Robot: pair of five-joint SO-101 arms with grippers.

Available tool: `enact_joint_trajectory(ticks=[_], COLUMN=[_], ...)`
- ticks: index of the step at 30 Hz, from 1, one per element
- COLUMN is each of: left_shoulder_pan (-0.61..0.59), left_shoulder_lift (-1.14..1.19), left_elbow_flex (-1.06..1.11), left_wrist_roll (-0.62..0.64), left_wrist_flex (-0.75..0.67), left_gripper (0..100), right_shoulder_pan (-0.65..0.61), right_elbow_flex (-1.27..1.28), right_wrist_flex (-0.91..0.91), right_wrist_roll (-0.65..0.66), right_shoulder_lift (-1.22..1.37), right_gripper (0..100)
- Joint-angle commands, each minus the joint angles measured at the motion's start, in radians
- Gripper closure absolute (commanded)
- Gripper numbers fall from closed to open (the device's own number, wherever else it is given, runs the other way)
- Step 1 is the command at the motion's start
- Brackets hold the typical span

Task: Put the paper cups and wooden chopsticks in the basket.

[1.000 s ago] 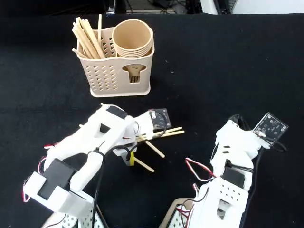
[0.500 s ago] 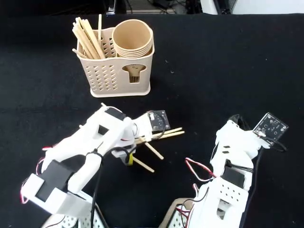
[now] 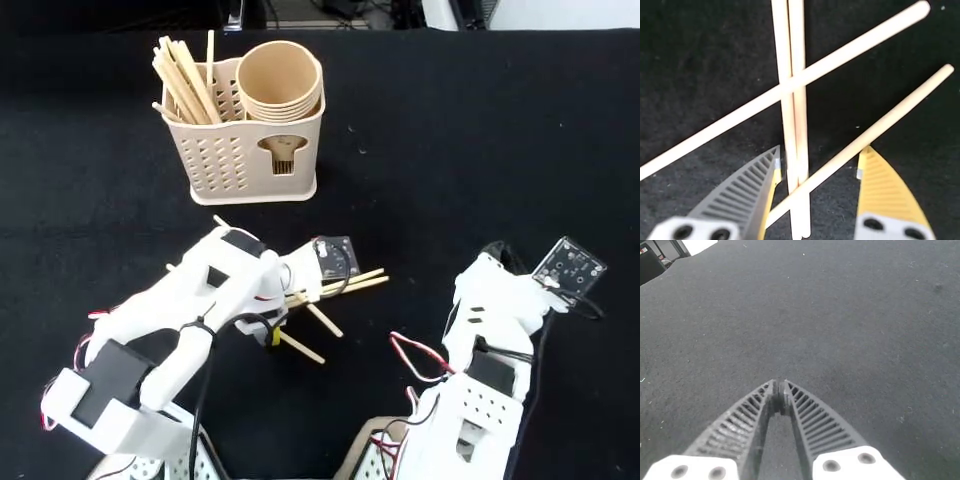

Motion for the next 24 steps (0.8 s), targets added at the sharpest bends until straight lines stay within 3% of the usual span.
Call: enact_joint_trajectory(ticks=[1, 9, 18, 24], left_shoulder_pan=[-0.051, -0.059, -0.079, -0.081], left_shoulder_lift=[-0.017, -0.107, -0.017, 0.023], left_elbow_flex=[-0.027, -0.058, -0.041, -0.067], left_wrist_roll=[-0.002, -0.005, -0.002, -0.002], left_wrist_flex=[0.028, 0.089, -0.048, -0.008], left_gripper=[77, 77, 76, 77], right_shoulder_pan=[-0.017, -0.026, -0.026, -0.026], right_elbow_flex=[-0.058, -0.058, -0.058, -0.058], right_wrist_flex=[-0.029, -0.029, -0.029, -0.029], right_wrist_roll=[-0.011, -0.011, -0.011, -0.011], right_shoulder_lift=[-0.012, -0.012, -0.012, -0.012], right_gripper=[96.3, 96.3, 96.3, 96.3])
